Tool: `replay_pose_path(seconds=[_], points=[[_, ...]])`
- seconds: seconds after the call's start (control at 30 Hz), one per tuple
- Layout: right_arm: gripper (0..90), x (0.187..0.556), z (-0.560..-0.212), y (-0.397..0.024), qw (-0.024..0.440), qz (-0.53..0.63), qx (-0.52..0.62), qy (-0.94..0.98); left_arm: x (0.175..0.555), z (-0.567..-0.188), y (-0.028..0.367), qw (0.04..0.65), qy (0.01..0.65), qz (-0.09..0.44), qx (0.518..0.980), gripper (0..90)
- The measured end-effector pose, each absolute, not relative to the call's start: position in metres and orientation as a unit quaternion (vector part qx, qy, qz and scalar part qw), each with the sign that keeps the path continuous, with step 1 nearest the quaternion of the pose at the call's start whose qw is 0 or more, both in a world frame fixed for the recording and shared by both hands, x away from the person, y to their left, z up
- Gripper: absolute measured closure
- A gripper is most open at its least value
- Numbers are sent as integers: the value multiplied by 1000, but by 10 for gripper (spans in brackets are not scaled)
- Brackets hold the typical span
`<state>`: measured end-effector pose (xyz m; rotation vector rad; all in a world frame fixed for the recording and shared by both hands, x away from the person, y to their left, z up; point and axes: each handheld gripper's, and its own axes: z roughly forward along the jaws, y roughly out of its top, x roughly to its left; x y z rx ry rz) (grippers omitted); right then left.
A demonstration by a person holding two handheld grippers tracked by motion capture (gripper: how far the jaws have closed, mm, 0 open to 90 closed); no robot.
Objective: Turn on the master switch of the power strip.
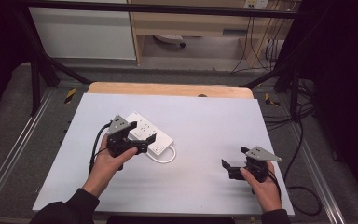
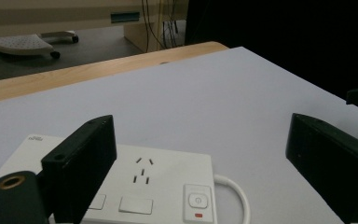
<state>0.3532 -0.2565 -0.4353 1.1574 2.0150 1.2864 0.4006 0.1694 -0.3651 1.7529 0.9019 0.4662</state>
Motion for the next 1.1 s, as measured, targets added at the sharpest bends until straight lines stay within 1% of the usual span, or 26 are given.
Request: replay_pose_path(seconds=[0.37, 0.53, 0.6, 0.9, 1.07, 1.1], points=[[41, 354, -436, -259, 239, 466, 429, 736, 408, -370, 165, 520, 383, 196, 738, 80], [41, 354, -436, -258, 237, 466, 429, 736, 412, -374, 164, 516, 388, 187, 740, 85], [41, 354, -436, -258, 237, 466, 429, 736, 413, -375, 164, 516, 392, 176, 741, 87], [41, 355, -436, -259, 238, 466, 430, 736, 417, -379, 158, 509, 393, 174, 746, 127], [41, 355, -436, -259, 239, 466, 429, 736, 419, -383, 156, 501, 393, 182, 750, 170], [41, 354, -436, -259, 238, 466, 430, 736, 420, -383, 156, 499, 393, 180, 751, 195]])
